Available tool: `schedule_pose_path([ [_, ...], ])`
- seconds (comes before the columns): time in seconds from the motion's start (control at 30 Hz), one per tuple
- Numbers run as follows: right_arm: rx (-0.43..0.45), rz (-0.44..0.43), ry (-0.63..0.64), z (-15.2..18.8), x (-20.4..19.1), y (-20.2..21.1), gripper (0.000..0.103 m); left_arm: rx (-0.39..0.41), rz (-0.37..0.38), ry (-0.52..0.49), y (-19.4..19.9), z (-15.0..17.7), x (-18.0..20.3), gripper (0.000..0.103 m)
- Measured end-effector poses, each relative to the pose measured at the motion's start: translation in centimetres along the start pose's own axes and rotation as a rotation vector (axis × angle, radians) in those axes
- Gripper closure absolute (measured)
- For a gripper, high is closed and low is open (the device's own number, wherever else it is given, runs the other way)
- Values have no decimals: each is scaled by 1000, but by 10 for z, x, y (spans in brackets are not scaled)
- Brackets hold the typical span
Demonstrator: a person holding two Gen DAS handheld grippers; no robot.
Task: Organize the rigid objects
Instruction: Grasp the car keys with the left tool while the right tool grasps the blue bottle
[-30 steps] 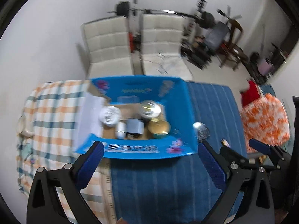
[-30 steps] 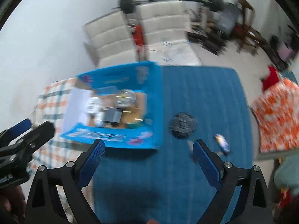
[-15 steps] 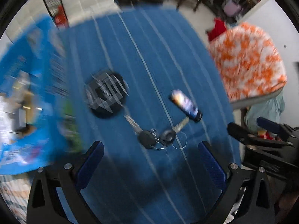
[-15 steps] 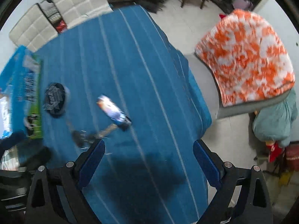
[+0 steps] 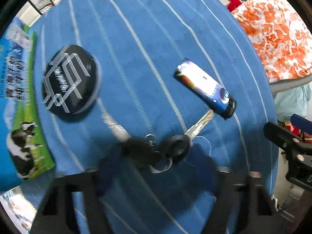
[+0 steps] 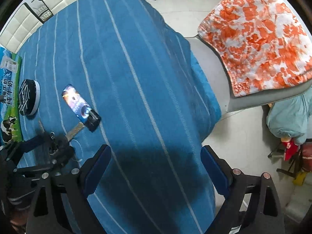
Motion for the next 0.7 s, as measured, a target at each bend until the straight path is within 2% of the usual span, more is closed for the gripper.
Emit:
schedule_pose_path([
  [0.03, 0, -11, 4, -3, -3, -1, 7, 5, 23, 11, 3, 0, -3, 71],
  [0.07, 1, -20, 6, -5, -6, -1, 7, 5, 46, 28, 6, -1, -6, 78],
  [0.4, 72, -72, 101, -39, -46, 4, 7, 49, 146, 103, 27, 10, -16, 79],
  [0.63, -12, -133, 114, -48, -68, -27, 12, 87, 189, 99, 56, 17, -19, 79],
  [0.7, 2, -113, 129, -47, -73, -28, 12, 99, 196, 97, 68, 20, -21, 79],
])
Point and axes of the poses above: each gripper's, at about its wrist camera, not at the fingertips, and y roughly against the way its jaws point, x to its right, z to its underside, the point moved 4 cm from there along -y, roughly the way its jaws point, and after that the axes turned 4 degrees about -x, right-handed, at the moved point
